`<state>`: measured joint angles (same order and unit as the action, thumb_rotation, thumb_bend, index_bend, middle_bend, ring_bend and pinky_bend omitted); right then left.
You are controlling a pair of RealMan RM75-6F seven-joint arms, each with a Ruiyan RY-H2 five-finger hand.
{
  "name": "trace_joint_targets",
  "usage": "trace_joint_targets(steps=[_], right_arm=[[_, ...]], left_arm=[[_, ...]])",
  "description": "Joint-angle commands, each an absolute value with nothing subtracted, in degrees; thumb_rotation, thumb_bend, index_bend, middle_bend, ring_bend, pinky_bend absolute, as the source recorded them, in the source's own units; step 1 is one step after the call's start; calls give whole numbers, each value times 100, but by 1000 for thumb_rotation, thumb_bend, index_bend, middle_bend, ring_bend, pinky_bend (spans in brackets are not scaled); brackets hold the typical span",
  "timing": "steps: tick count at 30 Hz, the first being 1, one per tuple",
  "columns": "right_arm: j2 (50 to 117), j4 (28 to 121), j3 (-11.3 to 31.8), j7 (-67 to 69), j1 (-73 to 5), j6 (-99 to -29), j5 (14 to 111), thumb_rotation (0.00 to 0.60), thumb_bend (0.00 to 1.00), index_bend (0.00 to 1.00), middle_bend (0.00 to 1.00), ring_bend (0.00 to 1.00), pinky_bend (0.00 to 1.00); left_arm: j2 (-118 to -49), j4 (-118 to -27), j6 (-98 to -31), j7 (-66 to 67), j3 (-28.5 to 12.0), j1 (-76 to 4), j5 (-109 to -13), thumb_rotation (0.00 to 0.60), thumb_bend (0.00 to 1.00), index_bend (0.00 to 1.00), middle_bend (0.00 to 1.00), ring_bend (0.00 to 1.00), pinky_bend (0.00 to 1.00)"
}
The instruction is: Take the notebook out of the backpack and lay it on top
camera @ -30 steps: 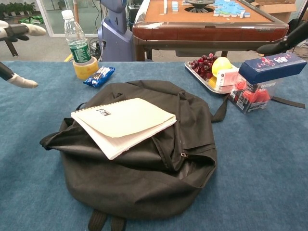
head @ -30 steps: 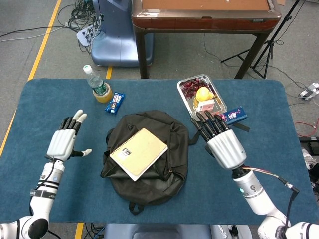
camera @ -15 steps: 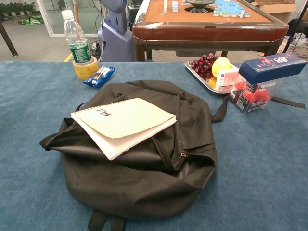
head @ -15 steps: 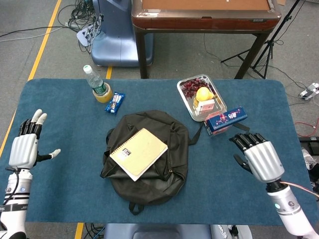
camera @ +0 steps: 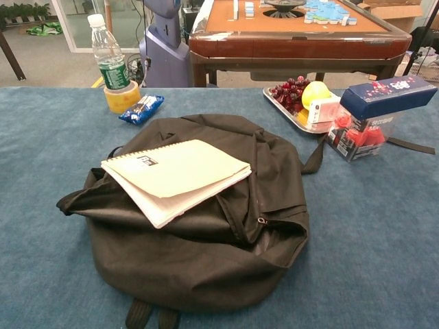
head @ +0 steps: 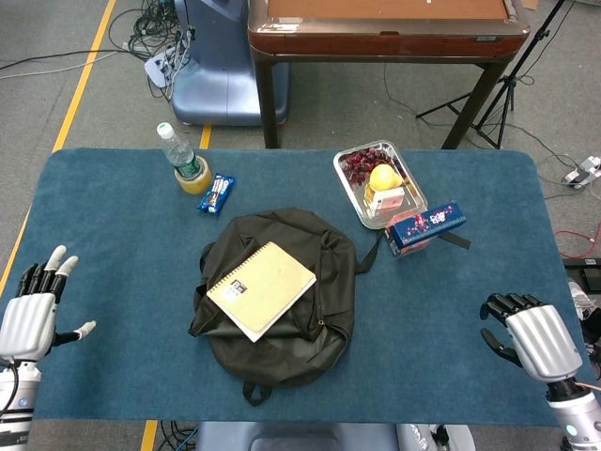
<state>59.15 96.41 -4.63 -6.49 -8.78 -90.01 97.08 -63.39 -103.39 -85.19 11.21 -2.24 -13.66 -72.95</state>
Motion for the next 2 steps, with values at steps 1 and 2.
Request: trace_joint_targets(steps=[1,2], right_arm=[[6004,9552,-520,-599,-787,-8977,9720,600,299,540,474,475,571],[6025,9544,-525,-592,-765,-8958,9714,600,300,542,474,475,571]], left_arm=[[-6483,-10344,-8677,1232,-65,-1164,-7447,600,24,99,0,0,0],[-6532,-10319,-8721,1278,-45,-1121,-7497,600,24,99,0,0,0]])
